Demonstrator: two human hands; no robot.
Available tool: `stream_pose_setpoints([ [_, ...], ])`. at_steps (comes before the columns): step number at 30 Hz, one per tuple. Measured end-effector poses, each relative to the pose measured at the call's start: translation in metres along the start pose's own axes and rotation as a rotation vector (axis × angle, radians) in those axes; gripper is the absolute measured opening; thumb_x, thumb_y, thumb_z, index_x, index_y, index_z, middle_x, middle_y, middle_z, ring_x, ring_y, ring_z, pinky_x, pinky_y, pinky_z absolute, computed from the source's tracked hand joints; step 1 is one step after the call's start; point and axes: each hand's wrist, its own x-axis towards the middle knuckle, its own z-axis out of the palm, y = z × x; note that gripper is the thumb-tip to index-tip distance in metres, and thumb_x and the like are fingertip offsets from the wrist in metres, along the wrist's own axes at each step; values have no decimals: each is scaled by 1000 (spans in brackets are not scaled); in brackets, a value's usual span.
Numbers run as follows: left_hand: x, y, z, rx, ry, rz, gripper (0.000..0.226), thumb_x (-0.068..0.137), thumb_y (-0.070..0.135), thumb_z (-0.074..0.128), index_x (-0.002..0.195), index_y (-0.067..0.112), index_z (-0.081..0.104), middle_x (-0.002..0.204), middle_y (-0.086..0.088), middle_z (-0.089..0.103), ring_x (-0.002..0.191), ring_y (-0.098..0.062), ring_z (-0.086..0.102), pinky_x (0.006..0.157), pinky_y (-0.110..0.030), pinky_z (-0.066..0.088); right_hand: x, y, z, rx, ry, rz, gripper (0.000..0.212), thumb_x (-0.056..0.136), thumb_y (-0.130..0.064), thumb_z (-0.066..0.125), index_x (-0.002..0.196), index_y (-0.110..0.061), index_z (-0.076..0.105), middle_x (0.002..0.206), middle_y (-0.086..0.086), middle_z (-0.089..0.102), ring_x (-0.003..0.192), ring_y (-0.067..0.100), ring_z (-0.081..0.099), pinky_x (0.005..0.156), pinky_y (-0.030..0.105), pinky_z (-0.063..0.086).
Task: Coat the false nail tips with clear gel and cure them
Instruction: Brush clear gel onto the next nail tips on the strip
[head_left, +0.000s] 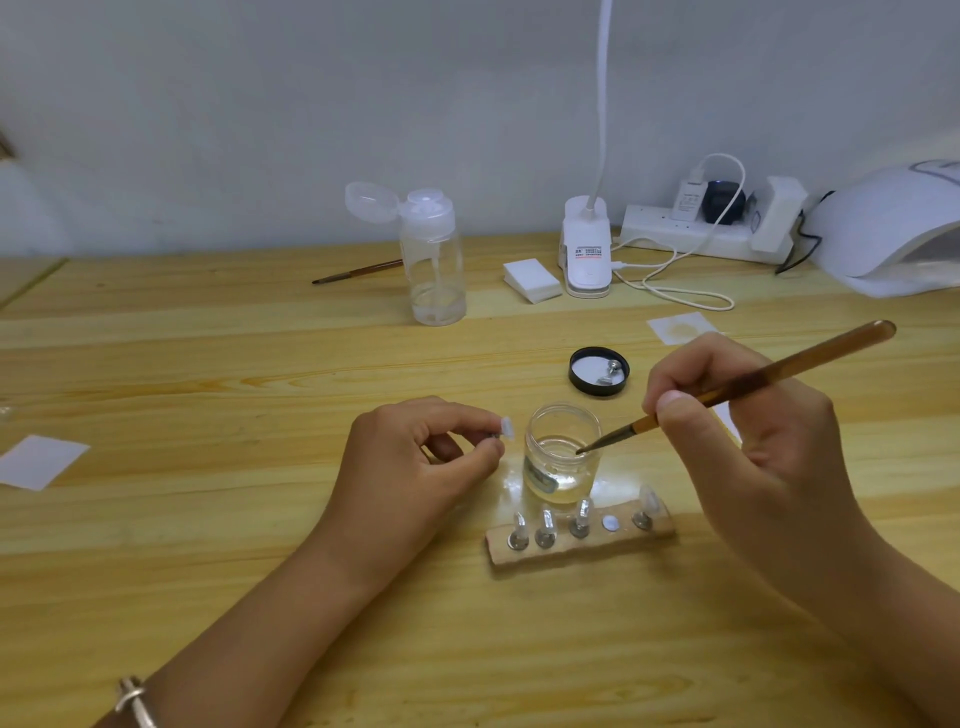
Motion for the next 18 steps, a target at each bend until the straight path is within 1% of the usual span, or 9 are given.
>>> stream_pose_setpoints([
  [3,0,0,0,10,-2,5,23,78,9,79,79,32,77,74,17,71,54,-2,54,56,-13,41,0,-1,-1,1,14,-8,15,85,-22,48,75,-16,57,74,-4,58,71,8,55,67,13,40],
  [6,0,-1,-1,13,-3,7,22,78,9,80,79,32,77,75,17,71,55,-2,55,56,-13,41,0,-2,-2,7,30,-18,14,84,-20,47,73,-17,56,72,-7,57,70,6,54,69,11,39],
  [13,1,-1,0,10,-3,11,22,78,10,79,80,32,77,75,17,71,55,-2,55,56,-13,42,1,-3,-6,50,61,-59,14,84,-17,47,73,-14,55,66,-21,51,62,-2,49,62,6,34],
  [18,1,-2,0,11,-8,18,21,78,11,80,80,32,77,75,16,71,56,-2,56,56,-14,42,1,-2,-4,32,70,-60,14,85,-18,47,74,-15,55,68,-20,52,65,0,50,63,8,34],
])
